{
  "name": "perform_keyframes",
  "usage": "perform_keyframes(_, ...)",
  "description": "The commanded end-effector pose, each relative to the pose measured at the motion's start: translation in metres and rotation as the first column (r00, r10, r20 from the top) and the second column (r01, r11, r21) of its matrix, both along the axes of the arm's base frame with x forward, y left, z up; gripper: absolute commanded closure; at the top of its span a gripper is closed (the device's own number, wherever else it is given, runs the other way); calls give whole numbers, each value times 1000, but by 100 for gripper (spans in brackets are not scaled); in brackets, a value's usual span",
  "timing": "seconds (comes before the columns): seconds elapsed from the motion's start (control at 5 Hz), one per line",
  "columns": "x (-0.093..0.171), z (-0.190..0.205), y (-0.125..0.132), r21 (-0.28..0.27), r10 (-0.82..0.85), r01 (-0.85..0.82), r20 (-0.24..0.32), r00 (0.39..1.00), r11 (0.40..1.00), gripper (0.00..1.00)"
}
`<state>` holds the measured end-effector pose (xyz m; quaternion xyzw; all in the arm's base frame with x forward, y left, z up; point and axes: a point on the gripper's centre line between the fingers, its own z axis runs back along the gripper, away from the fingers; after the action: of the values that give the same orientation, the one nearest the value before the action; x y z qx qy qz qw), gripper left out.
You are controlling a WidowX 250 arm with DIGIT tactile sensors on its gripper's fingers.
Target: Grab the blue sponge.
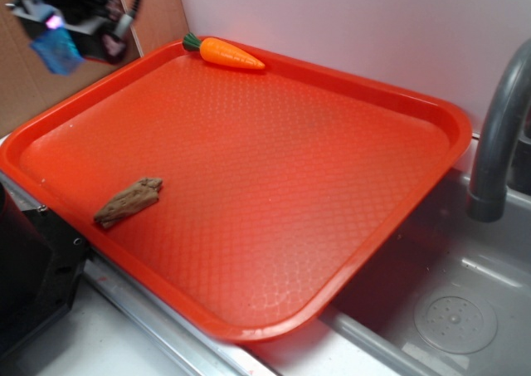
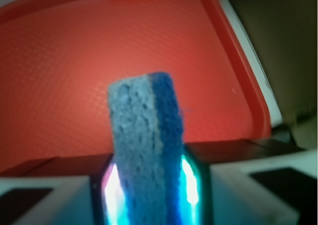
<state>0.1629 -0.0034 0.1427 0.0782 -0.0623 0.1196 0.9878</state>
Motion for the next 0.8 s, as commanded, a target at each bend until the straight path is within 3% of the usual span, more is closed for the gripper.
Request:
perform_keyframes(0.0,26,16,-14,21,-191,190,103,976,981,100)
perform_keyframes(0.2,25,32,-11,-6,-181,182,50,982,983,100)
perform_keyframes(0.6,7,61,12,-155,-4,-6,-64,998,988,100)
